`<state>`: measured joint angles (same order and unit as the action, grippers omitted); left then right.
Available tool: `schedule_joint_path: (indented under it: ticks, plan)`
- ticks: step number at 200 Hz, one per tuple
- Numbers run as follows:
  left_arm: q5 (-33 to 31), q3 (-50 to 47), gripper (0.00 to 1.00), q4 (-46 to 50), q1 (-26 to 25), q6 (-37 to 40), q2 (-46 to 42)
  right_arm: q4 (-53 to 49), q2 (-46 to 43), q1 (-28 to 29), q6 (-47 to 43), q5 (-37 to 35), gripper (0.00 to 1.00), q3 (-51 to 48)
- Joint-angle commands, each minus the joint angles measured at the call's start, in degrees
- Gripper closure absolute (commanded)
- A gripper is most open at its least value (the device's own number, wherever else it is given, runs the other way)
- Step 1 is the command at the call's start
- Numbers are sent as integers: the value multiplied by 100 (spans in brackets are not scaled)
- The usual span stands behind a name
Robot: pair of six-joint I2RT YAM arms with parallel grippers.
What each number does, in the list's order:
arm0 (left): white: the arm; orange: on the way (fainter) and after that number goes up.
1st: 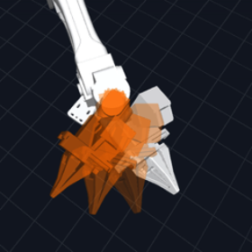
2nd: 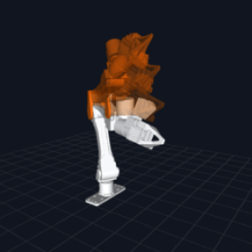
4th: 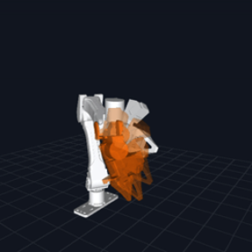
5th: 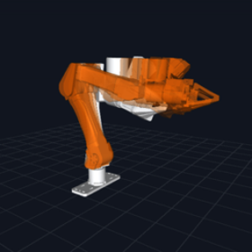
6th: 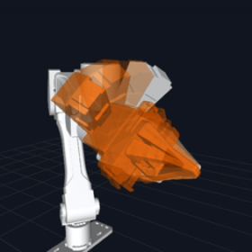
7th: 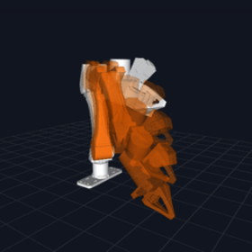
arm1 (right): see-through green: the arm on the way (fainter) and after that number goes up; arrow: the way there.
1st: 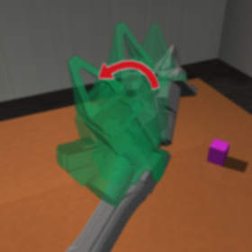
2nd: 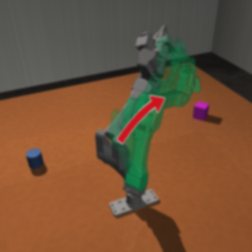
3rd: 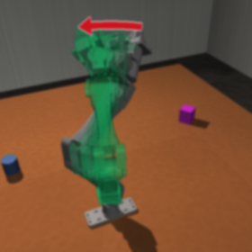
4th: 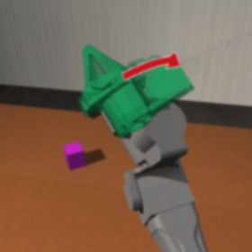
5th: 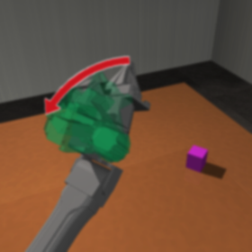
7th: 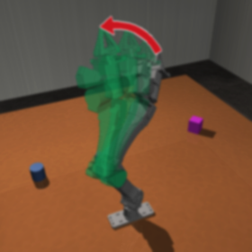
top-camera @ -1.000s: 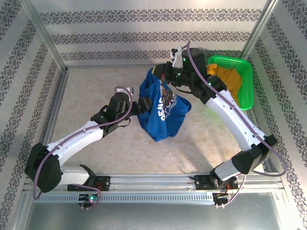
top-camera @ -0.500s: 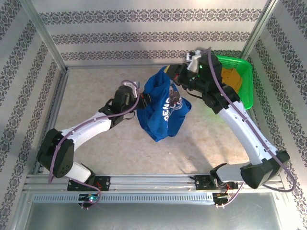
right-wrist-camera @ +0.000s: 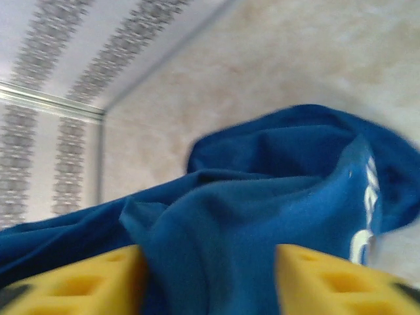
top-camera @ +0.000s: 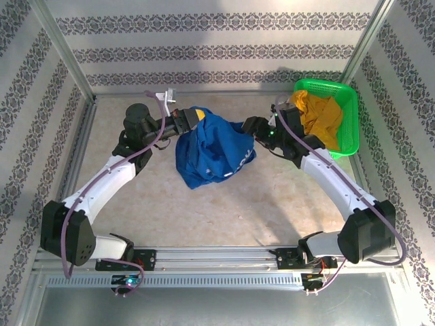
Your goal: Fold the inside-out t-shirt
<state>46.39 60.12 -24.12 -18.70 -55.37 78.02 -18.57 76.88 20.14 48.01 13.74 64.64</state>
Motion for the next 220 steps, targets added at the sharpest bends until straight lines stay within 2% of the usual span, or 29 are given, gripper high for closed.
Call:
schedule_joint_path:
  ticks: [1, 28, 47, 75, 114, 140, 148, 155, 177, 203, 220]
  plan:
    - [508, 223, 100, 47, 76, -39, 61, -459, -858, 120, -897, -501, 26, -6]
    - [527, 579, 100, 953, 76, 316, 98, -925, -1535, 286, -1342, -501, 23, 136]
    - [571, 597, 100, 1067, 76, 304, 103, -786, -1622, 665, -1652, -281, 21, 195]
    - [676, 656, 100, 1174, 76, 273, 108, -510, -1098, 1182, -2251, -82, 19, 444]
    - [784, 764, 100, 1296, 76, 255, 167, -215, -44, 1339, -2548, 182, 18, 1075]
    - [776, 792, 100, 1269, 77, 233, 272, 270, 637, 1442, -2400, 457, 19, 1147]
    - [768, 791, 100, 1225, 77, 201, 320, 412, 820, 1441, -2352, 552, 24, 1156]
    - [766, 776, 100, 1162, 84, 138, 370, 526, 955, 1429, -2302, 651, 35, 1148]
    - [683, 776, 100, 979, 213, -30, 558, 524, 1001, 1251, -2129, 930, 99, 1159]
    - [478, 795, 100, 818, 509, -186, 757, 455, 322, 869, -1726, 1376, 100, 1120]
    - [175, 971, 99, 1225, 649, 67, 856, 514, -167, 630, -1336, 1729, 100, 1175]
